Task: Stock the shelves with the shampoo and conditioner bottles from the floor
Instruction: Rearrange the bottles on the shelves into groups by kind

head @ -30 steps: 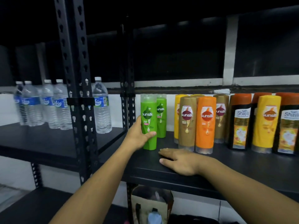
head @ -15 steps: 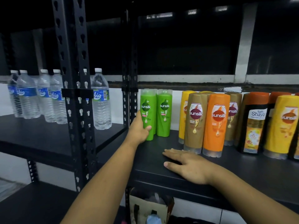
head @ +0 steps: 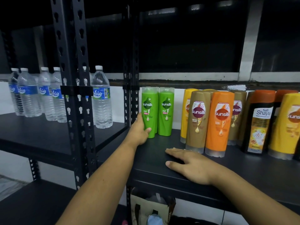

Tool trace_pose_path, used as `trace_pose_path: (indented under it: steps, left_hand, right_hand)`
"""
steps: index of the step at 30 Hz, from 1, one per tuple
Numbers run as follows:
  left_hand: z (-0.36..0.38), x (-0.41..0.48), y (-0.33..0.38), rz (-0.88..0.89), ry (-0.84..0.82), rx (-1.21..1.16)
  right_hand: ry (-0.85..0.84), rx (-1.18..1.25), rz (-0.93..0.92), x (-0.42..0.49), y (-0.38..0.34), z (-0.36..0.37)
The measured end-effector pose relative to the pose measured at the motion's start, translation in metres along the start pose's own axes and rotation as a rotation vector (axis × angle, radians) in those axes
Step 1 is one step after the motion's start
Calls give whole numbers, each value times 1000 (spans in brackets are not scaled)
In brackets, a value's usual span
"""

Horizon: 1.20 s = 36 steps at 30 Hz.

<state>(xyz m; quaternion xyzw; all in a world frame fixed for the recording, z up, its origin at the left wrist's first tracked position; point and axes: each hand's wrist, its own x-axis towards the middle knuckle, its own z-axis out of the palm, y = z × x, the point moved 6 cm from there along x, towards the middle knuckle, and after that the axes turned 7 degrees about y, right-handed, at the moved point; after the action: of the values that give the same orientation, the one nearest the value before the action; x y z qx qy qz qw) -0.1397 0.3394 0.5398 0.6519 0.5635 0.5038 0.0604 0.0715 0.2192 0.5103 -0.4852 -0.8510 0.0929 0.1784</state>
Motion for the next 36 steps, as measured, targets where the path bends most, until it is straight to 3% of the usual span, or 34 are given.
trace_pose_path:
  steps: [11,15,20,31,36]
  left_hand:
    - [5,-2,-12,-95,-56,160]
    - [8,-14,-14,-127,-221,454]
    - [-1,-49,2,-87,-391,536]
    - [17,-161,134,361,-680,296]
    - [85,-179,199,534,-764,241]
  right_hand:
    - [80,44,34,4,4,-4]
    - [142,19,68,4,6,-6]
    - [200,-61,76,-3,-1,-14]
    - [57,-106,61,-72,32,-47]
    - [45,-150,267,-140,99,-81]
